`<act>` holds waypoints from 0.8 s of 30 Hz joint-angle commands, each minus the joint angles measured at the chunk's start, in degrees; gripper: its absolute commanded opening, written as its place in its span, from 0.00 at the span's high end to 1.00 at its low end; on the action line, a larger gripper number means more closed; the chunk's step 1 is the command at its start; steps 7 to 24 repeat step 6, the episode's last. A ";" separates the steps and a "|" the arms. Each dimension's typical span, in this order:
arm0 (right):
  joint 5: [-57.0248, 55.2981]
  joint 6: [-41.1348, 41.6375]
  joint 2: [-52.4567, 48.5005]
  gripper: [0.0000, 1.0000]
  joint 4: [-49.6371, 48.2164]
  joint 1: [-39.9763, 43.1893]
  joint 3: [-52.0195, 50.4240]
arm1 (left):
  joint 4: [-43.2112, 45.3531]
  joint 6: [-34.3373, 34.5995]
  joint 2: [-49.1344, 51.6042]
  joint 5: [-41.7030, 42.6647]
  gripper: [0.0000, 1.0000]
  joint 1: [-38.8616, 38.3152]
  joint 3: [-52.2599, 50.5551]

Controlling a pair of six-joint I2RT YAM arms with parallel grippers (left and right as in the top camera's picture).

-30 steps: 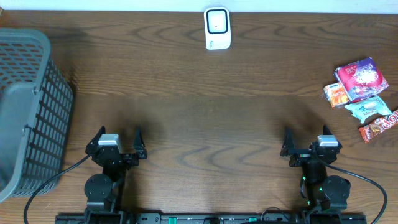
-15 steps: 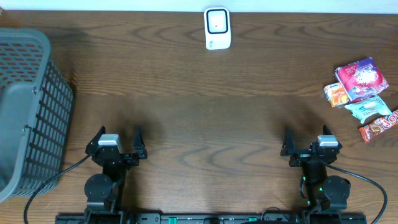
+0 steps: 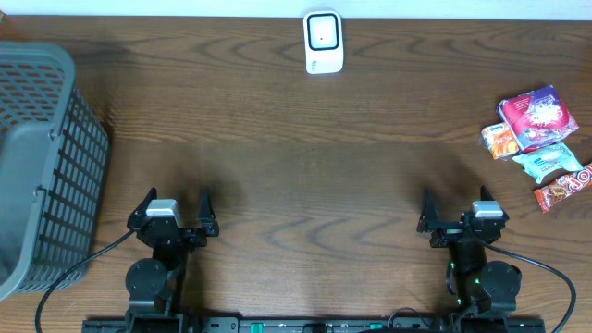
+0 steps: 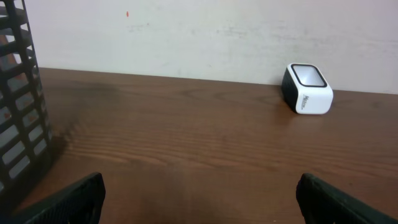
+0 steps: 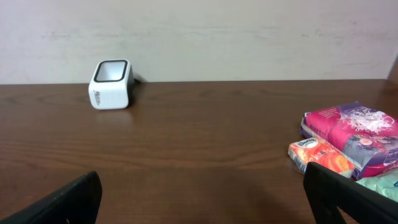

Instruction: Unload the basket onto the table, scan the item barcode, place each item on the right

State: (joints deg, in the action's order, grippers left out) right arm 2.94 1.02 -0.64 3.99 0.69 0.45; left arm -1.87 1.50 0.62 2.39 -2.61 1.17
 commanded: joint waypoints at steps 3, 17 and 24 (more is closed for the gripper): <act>-0.26 0.63 0.35 0.01 0.15 0.39 -0.13 | -2.34 0.11 -0.39 -1.81 0.02 0.31 -0.94; -0.26 0.63 0.35 0.01 0.15 0.39 -0.13 | -2.34 0.11 -0.39 -1.81 0.02 0.31 -0.94; -0.26 0.63 0.35 0.01 0.15 0.39 -0.13 | -2.34 0.11 -0.39 -1.81 0.02 0.31 -0.94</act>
